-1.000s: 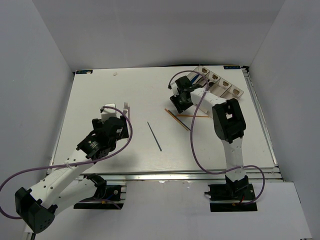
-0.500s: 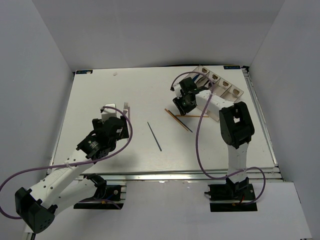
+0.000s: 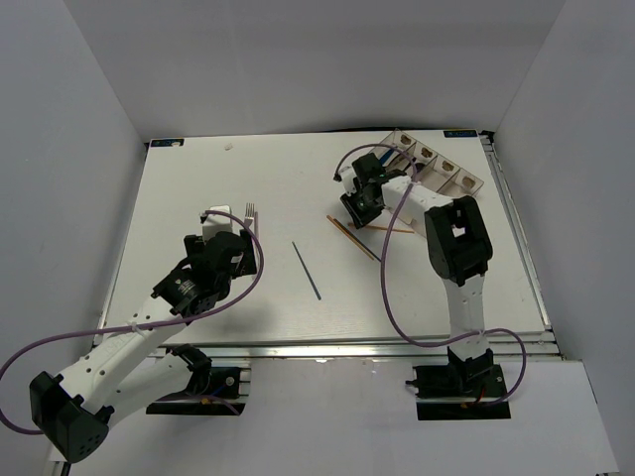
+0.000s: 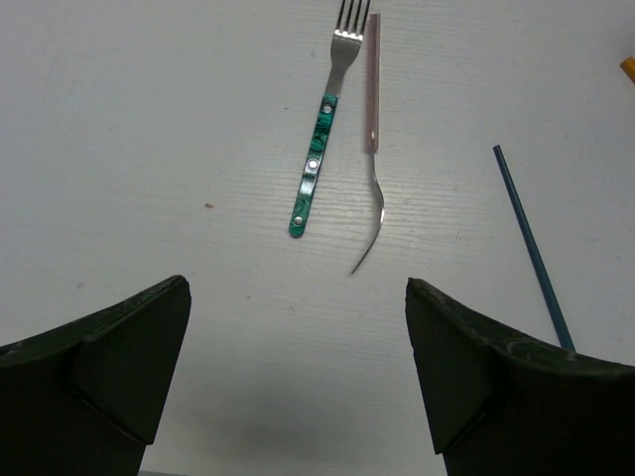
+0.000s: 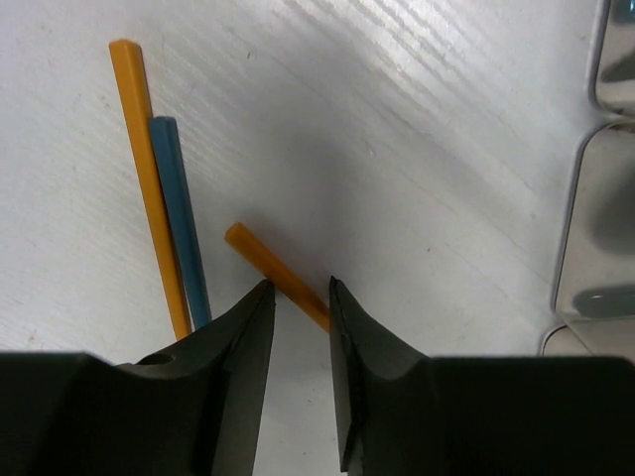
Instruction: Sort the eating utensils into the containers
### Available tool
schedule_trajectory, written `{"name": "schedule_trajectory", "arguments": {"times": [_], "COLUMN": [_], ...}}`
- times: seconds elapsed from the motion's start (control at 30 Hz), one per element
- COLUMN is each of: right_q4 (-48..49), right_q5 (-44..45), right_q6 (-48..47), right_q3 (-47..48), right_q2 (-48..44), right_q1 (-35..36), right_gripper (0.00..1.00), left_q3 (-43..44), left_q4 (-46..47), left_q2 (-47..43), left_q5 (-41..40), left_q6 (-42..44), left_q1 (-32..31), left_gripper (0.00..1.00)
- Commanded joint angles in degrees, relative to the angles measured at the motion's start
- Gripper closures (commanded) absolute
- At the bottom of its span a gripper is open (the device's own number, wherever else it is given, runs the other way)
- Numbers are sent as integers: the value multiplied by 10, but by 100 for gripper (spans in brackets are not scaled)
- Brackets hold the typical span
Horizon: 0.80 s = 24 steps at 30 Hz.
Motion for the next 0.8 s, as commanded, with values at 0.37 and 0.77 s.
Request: {"name": "schedule_trajectory", "arguments": {"times": [0.37,0.77], "right_q4": [-52,33], "right_q5": [7,-37], "right_q6": [21,163], "right_q3": [107,71], "right_q2": [91,-78], "right_q1": [-2,-39], "right_gripper": [98,100], "left_q3": [8,7], "left_q4": [11,12], "left_q2": [-8,-12], "left_q5": [2,4], "left_q6": [4,4], "left_q1": [0,-1], "left_gripper": [2,2]}}
